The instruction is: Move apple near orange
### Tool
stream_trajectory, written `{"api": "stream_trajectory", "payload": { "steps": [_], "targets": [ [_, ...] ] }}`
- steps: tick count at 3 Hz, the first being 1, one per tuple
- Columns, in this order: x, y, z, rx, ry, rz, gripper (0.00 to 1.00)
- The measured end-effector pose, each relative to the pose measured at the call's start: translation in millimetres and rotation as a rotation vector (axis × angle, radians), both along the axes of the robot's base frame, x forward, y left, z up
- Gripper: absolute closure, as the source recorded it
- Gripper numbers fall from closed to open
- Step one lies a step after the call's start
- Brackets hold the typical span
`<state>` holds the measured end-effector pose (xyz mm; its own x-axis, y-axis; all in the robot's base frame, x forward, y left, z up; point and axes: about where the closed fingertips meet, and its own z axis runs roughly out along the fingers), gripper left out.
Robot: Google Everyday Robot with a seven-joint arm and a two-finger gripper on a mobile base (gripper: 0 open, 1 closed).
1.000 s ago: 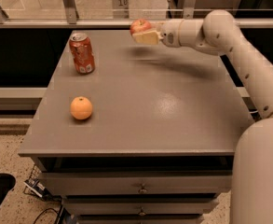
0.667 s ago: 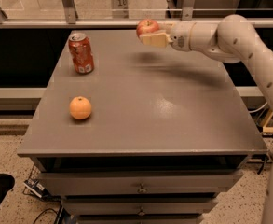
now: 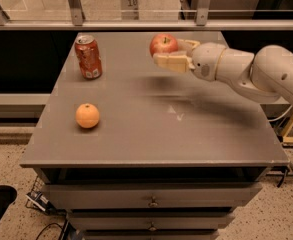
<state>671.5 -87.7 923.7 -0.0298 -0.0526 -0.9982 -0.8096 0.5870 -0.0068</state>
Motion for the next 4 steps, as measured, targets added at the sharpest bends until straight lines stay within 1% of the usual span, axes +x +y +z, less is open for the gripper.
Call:
{"api": "stream_trajectory", "payload": {
  "steps": [1,2,3,4],
  "targets": [
    [-73,39,-38,-0.054,0.041,0.077,1.0],
    [-110,64,-57,-0.106,0.077,0.121,1.0],
    [-133,81,-65,-0.143,0.088,0.163,1.0],
    [-150,93,-71,-0.173,0.105,0.212,1.0]
  ]
}}
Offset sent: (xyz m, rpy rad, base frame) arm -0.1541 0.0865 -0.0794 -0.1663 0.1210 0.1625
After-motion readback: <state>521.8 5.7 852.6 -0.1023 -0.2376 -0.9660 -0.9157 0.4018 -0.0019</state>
